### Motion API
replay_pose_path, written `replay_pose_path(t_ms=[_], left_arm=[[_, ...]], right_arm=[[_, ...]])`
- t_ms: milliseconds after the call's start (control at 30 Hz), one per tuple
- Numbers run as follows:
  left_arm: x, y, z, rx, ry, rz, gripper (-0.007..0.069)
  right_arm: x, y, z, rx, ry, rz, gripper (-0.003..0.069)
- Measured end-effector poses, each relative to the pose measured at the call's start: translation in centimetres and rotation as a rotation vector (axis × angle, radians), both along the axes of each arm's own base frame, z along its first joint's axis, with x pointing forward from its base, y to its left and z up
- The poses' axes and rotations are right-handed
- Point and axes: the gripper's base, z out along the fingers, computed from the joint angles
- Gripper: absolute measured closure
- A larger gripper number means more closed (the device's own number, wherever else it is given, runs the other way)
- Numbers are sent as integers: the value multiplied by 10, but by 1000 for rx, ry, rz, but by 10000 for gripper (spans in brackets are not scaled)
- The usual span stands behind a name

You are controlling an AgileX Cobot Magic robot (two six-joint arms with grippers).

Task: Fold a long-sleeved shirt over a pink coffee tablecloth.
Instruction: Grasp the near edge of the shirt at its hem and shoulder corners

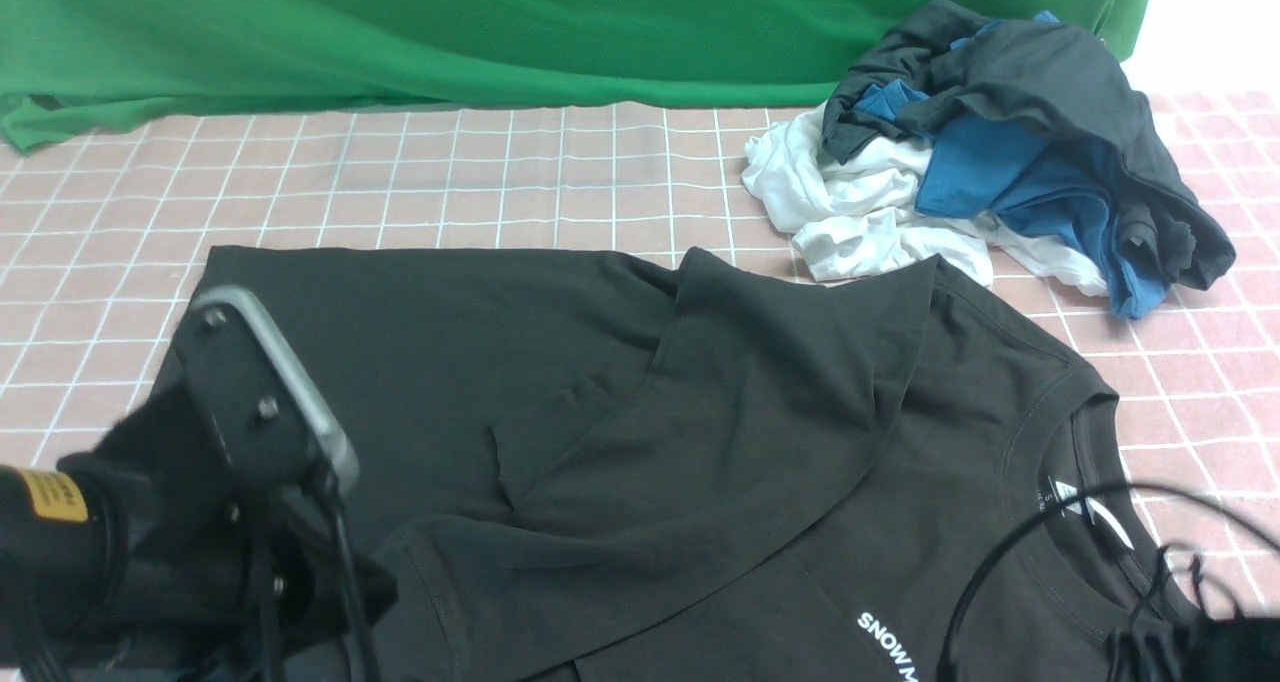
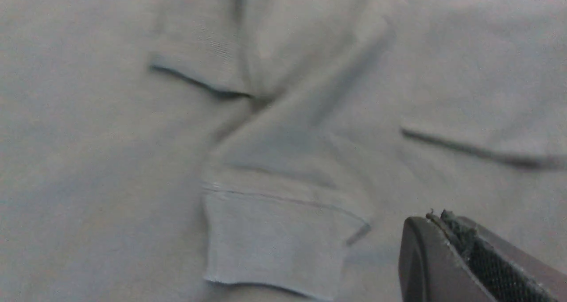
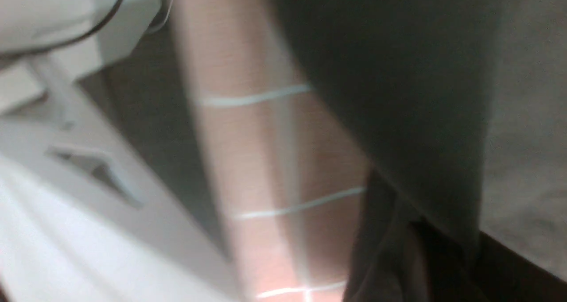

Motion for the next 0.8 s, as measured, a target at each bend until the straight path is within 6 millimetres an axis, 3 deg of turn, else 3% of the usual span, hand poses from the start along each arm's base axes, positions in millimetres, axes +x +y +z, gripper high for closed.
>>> replay_pose_path(t_ms=[200, 467, 600, 800], left_arm=[[-9, 1, -4, 94, 13, -211, 607], [-20, 0, -17, 336, 80, -508, 596], [-21, -16, -25, 329, 125, -605, 547], [-31, -45, -49, 351, 247, -726, 330]], right_arm=[[25, -12, -1, 77, -39, -139, 604], [27, -10, -1, 108, -55, -174, 604], [27, -10, -1, 108, -54, -177, 604], [27, -10, -1, 109, -54, -179, 604]])
